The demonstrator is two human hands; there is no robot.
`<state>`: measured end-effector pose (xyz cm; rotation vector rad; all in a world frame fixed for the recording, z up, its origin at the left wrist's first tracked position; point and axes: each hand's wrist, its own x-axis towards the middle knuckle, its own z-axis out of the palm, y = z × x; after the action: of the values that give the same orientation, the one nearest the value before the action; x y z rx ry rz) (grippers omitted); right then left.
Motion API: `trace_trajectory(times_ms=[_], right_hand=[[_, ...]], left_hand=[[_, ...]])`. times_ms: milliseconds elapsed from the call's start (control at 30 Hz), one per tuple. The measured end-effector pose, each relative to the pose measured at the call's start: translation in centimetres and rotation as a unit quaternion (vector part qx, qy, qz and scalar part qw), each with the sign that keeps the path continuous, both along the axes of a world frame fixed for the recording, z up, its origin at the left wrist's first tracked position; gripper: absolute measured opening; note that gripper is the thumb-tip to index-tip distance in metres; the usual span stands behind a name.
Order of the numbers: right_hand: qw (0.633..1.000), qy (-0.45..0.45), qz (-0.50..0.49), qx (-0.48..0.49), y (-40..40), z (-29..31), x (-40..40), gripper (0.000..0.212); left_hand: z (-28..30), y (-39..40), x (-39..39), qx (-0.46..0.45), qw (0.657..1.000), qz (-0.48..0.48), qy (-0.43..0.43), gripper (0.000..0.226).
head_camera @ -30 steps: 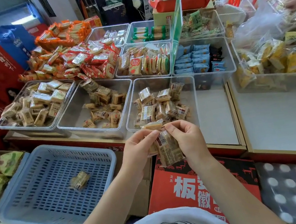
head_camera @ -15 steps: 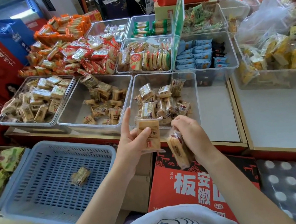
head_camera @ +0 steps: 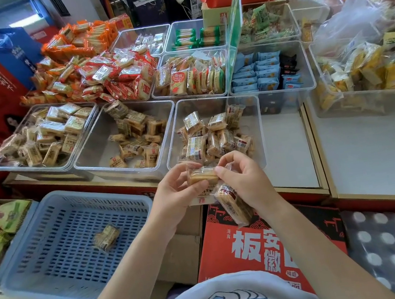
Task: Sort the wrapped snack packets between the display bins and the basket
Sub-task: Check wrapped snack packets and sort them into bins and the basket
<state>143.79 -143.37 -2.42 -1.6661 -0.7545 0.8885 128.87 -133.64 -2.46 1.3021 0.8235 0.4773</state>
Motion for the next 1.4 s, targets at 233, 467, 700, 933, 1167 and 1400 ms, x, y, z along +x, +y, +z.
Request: trace_trajectory(times_ms=[233,467,700,933,1167,1400], right_hand=[[0.998,-0.025,-0.002,0.050,0.2,0.8,0.9,0.008],[0.999,0.010,-0.002,0.049,0.2,1.0,1.0,0.008],[0.999,0.031,-0.011,0.018,0.2,0.8,0.8,0.009],[0.997,0.057,-0.046,-0.004,-0.2,0.0,1.0,0.005],[0.997,0.058,0.043,-0.013,-0.4,-0.4,0.3,0.014],[0.999,0.023,0.039,0.016,0.0,-0.3,0.0,0.012]], left_hand=[[0.9,-0.1,0.5,0.010,0.999,0.019,0.048,0.034],[1.2,0.0,1.0,0.010,0.996,0.090,-0.003,0.014],[1.3,0.0,0.6,-0.039,0.997,0.063,0.031,0.026],[0.9,0.5,0.0,-0.005,0.998,-0.026,0.064,0.037],[0.2,1.2,0.2,-0.135,0.969,0.208,-0.016,0.038],[0.0,1.2,0.6,-0.204,0.956,0.210,-0.003,0.032]])
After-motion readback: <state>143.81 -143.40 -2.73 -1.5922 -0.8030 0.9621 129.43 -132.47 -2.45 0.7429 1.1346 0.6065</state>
